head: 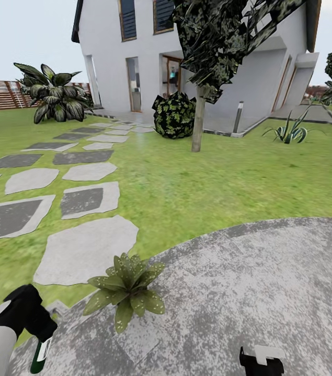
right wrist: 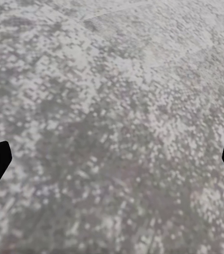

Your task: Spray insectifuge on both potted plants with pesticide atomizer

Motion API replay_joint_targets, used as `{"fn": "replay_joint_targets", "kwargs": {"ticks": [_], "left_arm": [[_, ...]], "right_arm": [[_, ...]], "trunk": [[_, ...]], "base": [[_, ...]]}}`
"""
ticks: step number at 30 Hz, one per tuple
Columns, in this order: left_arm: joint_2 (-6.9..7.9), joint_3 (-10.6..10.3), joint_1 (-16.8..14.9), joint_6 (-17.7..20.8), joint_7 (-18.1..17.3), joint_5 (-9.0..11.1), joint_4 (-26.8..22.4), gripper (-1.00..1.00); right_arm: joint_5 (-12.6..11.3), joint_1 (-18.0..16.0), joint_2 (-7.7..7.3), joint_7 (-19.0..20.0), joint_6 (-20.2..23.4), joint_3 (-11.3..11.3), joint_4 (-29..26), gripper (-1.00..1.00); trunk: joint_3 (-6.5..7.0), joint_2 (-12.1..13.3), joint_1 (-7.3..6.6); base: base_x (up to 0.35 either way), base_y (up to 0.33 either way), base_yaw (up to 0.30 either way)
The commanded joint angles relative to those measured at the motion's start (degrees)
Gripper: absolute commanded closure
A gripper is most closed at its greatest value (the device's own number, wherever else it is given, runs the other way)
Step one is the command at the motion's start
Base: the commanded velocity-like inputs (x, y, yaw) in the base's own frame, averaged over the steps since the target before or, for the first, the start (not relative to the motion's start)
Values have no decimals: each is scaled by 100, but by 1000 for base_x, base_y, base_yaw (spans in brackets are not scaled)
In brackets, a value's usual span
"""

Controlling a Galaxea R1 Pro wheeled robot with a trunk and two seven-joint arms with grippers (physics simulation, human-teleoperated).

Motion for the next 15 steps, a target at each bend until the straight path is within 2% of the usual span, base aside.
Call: {"fn": "replay_joint_targets", "kwargs": {"ticks": [1,3,8,15], "left_arm": [[-8,131,10,-55,-33,28,-14,100],[-8,271,22,-157,-24,108,-16,100],[-20,310,26,-209,-22,143,-15,100],[-47,312,26,-209,-21,145,13,100]], "right_arm": [[61,-4,0,-20,-15,-44,7,-100],[61,-4,0,-20,-15,-43,7,-100],[61,-4,0,-22,-15,-45,7,-100],[61,-4,0,-29,-15,-45,7,-100]], "trunk": [[-5,-2,-1],[-5,-2,-1],[-5,-2,-1],[-5,-2,-1]], "base": [[0,0,0],[0,0,0],[-130,-103,21],[-216,-200,243]]}}
